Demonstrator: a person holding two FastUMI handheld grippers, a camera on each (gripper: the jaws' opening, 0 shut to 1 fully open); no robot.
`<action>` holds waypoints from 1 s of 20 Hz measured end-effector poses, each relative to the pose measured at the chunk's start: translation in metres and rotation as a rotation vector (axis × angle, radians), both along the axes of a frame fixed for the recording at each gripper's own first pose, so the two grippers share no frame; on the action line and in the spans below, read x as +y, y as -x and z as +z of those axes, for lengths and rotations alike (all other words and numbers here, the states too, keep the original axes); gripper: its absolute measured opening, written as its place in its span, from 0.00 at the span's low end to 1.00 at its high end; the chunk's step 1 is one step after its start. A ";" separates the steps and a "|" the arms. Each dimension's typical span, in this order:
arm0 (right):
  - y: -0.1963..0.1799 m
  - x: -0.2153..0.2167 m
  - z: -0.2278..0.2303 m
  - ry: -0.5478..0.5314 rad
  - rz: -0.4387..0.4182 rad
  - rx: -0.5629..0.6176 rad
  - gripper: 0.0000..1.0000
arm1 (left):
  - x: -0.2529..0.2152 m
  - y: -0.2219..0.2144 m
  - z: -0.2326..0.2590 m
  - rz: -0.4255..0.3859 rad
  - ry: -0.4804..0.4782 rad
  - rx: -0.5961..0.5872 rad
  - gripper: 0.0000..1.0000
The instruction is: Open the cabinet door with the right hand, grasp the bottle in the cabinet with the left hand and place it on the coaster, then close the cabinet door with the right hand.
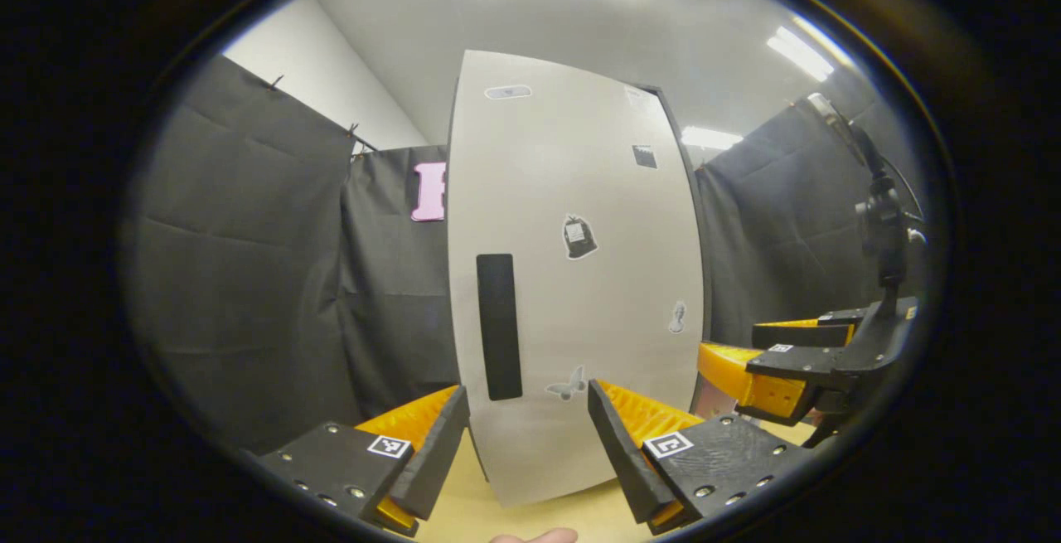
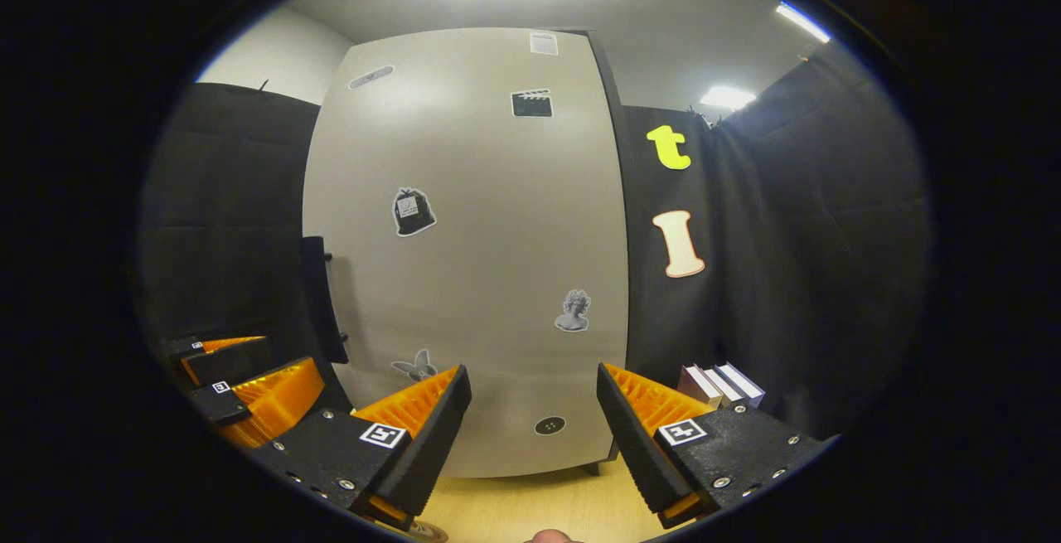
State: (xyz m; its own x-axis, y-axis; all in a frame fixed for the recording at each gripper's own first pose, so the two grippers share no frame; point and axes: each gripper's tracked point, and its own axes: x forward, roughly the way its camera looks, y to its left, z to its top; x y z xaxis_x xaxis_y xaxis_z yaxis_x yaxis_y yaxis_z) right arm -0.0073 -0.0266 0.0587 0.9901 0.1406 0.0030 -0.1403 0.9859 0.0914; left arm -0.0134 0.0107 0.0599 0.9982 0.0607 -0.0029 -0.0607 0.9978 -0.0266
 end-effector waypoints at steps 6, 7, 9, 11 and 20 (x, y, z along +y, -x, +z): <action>0.005 0.002 0.001 -0.010 0.015 0.002 0.94 | -0.001 -0.001 0.001 0.004 -0.002 0.013 0.84; 0.006 0.002 0.003 -0.009 0.015 0.002 0.95 | -0.001 -0.001 0.002 0.005 -0.009 0.010 0.86; 0.008 0.001 0.006 -0.004 0.014 -0.008 0.94 | -0.003 -0.002 0.008 0.004 -0.025 -0.003 0.88; 0.011 0.001 0.008 -0.003 0.013 -0.013 0.93 | -0.005 -0.004 0.009 0.000 -0.034 -0.007 0.84; 0.015 -0.003 0.015 -0.014 0.022 -0.033 0.95 | -0.007 -0.009 0.007 0.001 -0.022 0.009 0.84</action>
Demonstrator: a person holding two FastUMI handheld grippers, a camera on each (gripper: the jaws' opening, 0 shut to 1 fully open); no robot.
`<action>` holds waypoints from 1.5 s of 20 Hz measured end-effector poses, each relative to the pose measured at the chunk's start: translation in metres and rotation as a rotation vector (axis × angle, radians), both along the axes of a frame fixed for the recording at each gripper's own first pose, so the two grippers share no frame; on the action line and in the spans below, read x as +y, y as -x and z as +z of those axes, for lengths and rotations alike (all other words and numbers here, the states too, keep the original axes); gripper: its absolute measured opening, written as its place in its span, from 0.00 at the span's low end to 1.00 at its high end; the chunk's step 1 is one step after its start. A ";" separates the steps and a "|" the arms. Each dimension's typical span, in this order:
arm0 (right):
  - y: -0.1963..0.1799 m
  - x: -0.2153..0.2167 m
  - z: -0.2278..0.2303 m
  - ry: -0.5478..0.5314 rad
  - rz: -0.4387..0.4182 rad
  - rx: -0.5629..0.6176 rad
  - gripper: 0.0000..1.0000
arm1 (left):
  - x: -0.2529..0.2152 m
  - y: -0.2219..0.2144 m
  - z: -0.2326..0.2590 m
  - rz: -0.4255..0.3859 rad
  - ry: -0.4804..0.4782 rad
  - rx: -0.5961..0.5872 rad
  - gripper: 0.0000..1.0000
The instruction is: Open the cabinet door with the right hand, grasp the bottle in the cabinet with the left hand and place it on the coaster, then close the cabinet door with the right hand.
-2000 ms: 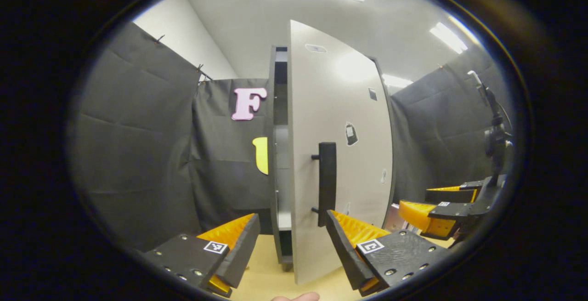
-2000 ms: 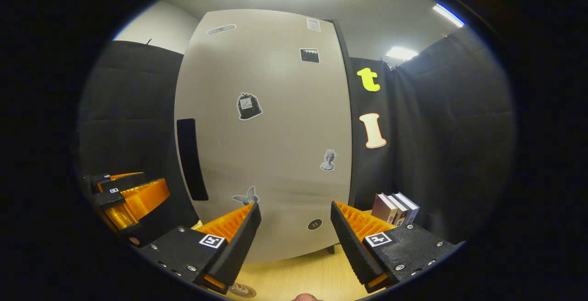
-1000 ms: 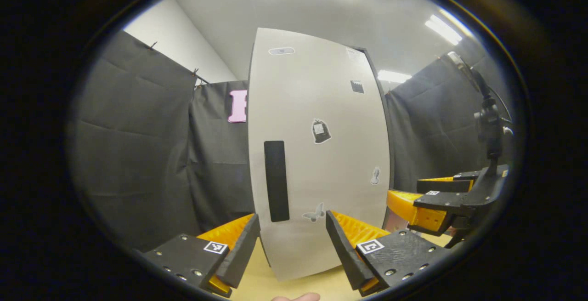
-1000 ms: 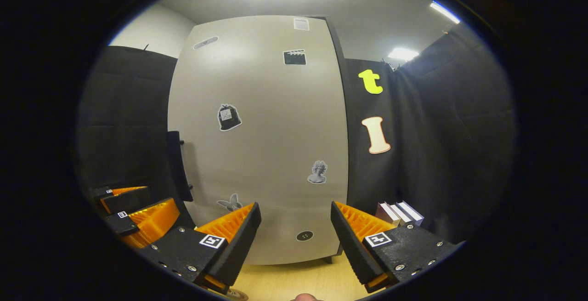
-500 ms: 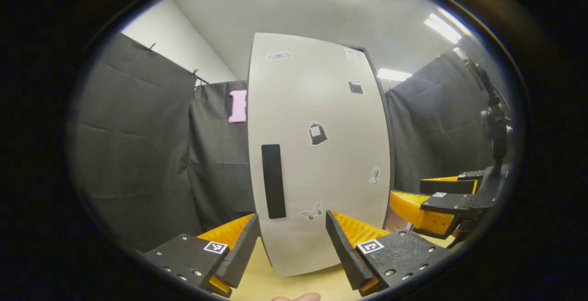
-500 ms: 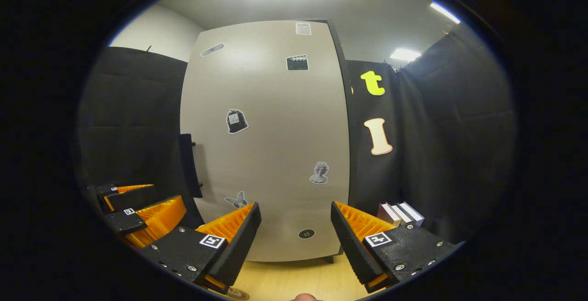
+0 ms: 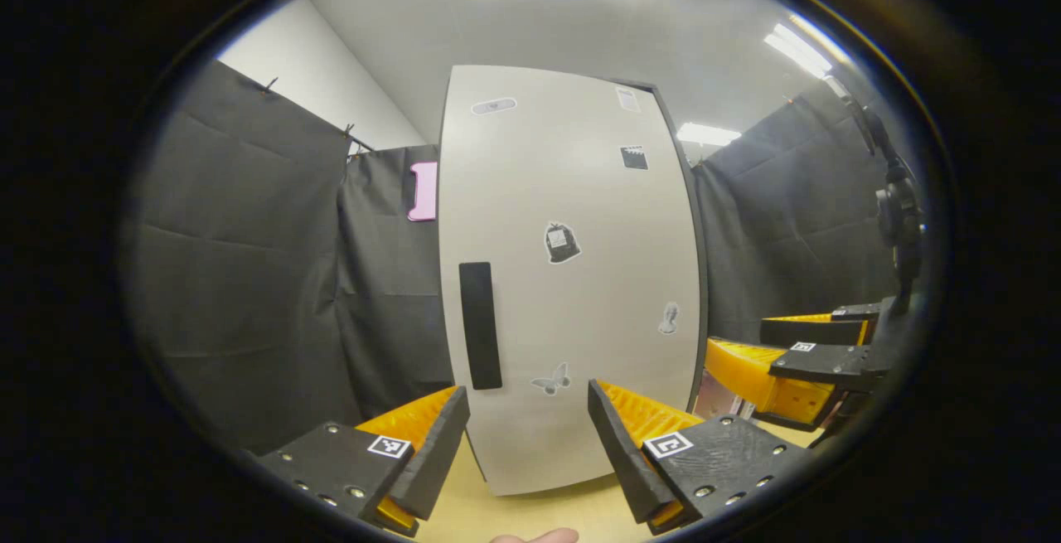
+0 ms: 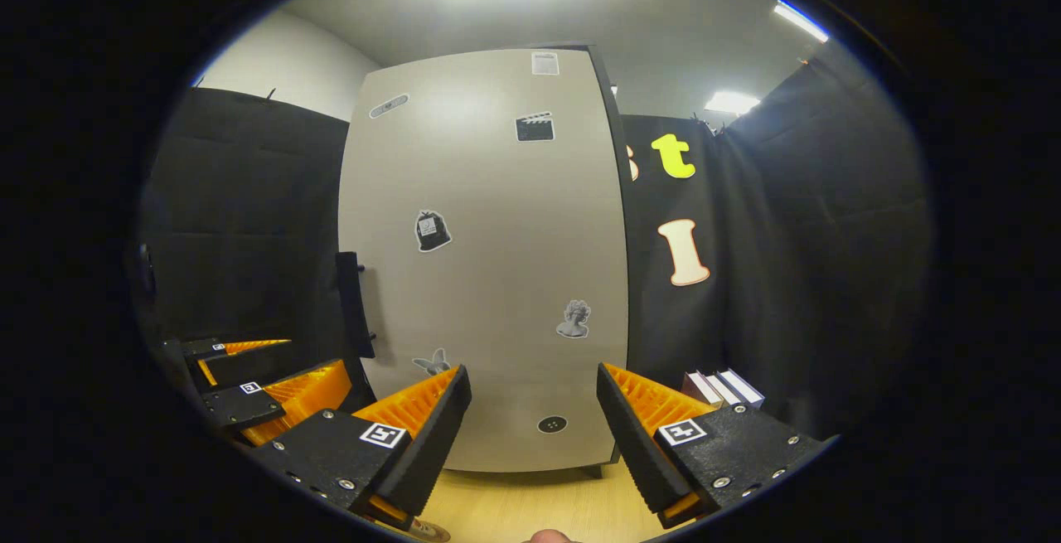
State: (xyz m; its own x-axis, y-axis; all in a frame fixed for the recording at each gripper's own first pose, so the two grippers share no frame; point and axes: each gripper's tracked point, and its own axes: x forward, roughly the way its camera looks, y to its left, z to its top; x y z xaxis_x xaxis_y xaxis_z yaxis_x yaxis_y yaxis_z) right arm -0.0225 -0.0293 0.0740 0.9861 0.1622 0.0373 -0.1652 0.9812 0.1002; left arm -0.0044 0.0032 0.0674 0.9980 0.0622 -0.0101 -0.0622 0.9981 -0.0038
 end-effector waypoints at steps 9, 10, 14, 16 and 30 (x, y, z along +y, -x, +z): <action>-0.002 0.000 -0.004 -0.001 0.016 0.006 0.95 | -0.003 0.006 0.002 0.012 -0.017 -0.004 0.86; -0.002 -0.001 -0.004 -0.004 0.016 0.008 0.95 | -0.003 0.005 0.003 0.013 -0.017 -0.006 0.88; -0.004 -0.002 -0.002 -0.003 0.017 0.004 0.95 | -0.005 0.003 -0.002 0.019 -0.018 0.003 0.84; -0.005 -0.002 0.000 -0.001 0.018 -0.001 0.95 | -0.002 0.002 -0.002 0.028 -0.011 0.004 0.88; -0.009 0.011 -0.007 0.035 0.064 0.005 0.95 | -0.001 -0.007 -0.013 0.036 0.018 0.023 0.84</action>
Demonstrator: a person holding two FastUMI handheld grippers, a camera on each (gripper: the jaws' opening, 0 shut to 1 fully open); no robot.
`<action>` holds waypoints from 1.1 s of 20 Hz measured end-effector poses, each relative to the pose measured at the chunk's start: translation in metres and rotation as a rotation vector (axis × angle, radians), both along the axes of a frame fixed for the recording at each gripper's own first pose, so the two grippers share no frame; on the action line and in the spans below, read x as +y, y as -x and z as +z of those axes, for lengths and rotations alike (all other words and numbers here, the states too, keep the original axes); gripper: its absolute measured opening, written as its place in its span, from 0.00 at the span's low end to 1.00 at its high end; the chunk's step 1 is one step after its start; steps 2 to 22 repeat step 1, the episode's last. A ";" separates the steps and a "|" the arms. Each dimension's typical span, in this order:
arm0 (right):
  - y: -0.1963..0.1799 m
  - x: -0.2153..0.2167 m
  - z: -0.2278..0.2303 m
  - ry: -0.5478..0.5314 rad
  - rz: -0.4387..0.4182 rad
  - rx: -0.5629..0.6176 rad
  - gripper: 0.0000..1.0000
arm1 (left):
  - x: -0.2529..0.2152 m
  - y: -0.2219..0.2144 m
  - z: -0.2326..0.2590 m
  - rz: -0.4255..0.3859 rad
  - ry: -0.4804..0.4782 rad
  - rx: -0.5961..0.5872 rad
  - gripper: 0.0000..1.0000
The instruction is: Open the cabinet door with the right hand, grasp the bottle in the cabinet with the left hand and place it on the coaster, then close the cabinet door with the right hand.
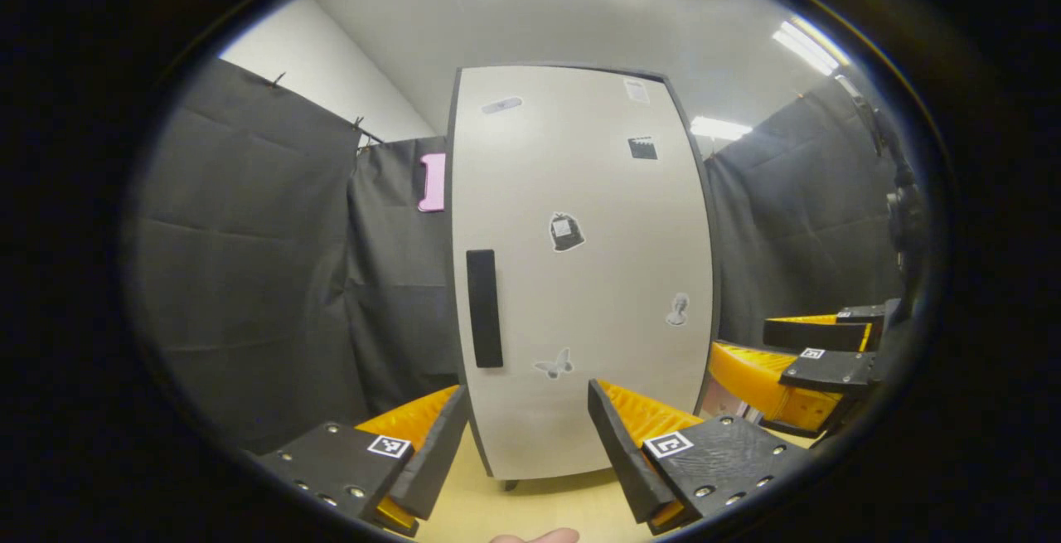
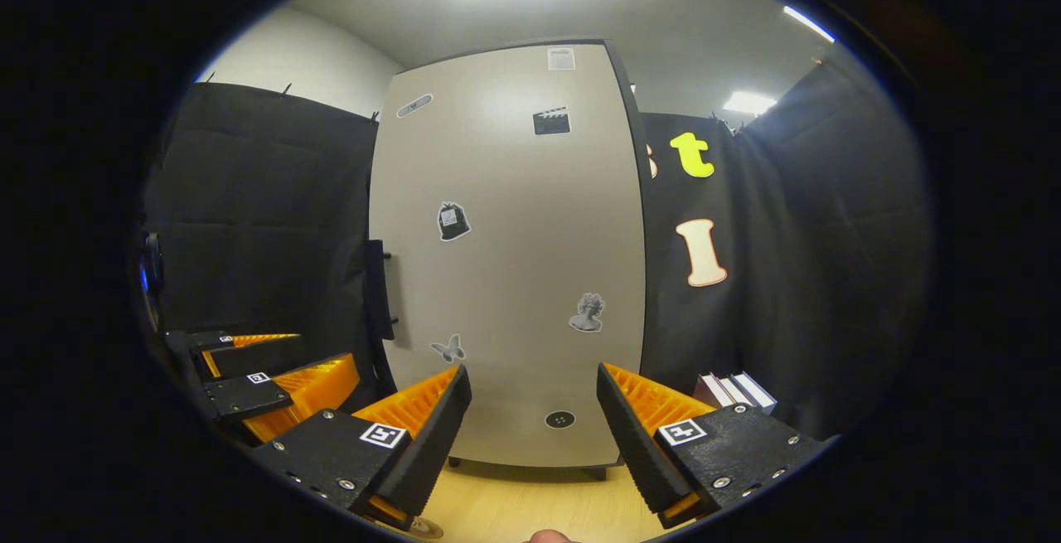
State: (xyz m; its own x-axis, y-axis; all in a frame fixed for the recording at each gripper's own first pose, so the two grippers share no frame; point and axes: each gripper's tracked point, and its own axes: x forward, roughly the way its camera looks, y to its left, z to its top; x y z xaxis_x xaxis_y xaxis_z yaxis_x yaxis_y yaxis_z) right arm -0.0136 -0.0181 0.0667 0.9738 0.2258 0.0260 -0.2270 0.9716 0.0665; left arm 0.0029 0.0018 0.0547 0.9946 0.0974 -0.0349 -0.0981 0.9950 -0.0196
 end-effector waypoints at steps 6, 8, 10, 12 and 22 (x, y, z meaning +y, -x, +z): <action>0.000 0.000 -0.001 0.002 0.000 0.000 0.95 | 0.001 0.000 -0.003 0.004 0.005 0.004 0.84; 0.000 0.000 -0.001 0.002 0.000 0.000 0.95 | 0.001 0.000 -0.003 0.004 0.005 0.004 0.84; 0.000 0.000 -0.001 0.002 0.000 0.000 0.95 | 0.001 0.000 -0.003 0.004 0.005 0.004 0.84; 0.000 0.000 -0.001 0.002 0.000 0.000 0.95 | 0.001 0.000 -0.003 0.004 0.005 0.004 0.84; 0.000 0.000 -0.001 0.002 0.000 0.000 0.95 | 0.001 0.000 -0.003 0.004 0.005 0.004 0.84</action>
